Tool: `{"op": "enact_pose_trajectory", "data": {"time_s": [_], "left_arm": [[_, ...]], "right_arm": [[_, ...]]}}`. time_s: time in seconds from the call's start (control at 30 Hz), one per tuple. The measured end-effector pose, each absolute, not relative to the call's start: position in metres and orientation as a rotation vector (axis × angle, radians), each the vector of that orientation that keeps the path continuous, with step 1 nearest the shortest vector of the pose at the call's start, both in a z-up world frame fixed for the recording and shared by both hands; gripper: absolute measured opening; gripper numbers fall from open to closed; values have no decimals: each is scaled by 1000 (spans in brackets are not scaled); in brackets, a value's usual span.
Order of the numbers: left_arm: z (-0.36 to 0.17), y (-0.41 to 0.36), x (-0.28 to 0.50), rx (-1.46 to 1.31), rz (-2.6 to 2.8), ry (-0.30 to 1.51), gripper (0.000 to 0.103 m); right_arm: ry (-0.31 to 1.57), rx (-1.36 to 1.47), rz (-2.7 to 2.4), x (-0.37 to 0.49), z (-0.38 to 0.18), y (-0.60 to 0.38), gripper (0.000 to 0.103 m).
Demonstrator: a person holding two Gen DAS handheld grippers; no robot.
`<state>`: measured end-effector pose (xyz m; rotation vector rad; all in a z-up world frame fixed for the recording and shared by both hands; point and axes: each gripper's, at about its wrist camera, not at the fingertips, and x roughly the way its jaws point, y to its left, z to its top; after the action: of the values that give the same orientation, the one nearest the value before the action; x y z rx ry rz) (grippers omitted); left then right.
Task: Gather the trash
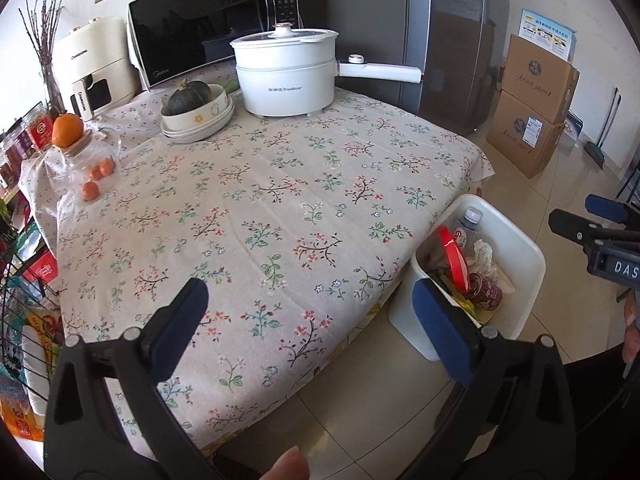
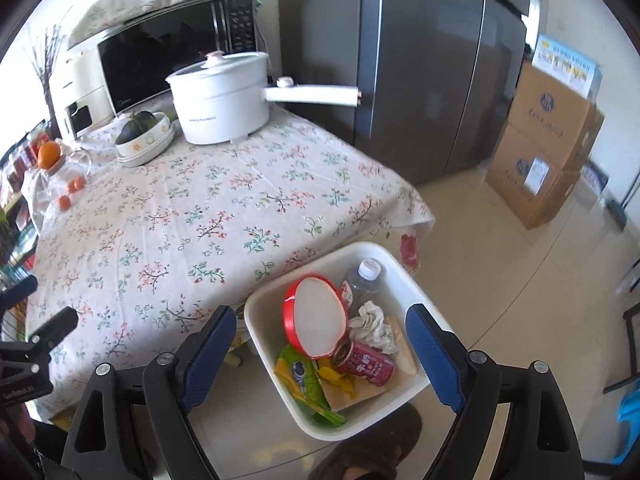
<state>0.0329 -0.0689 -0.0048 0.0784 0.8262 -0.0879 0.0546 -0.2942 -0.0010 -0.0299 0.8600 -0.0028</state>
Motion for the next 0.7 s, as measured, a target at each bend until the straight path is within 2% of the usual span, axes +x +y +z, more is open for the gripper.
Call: {"op": "enact_pose_trajectory", "data": {"time_s": [0.37, 0.7], "left_arm": [[10, -61, 4, 15, -47, 759, 102], [13, -62, 6, 20, -40, 735, 102]], "right_arm": [[750, -51, -2, 19, 10, -268, 90], [763, -35, -11, 22, 6, -270, 90]]}}
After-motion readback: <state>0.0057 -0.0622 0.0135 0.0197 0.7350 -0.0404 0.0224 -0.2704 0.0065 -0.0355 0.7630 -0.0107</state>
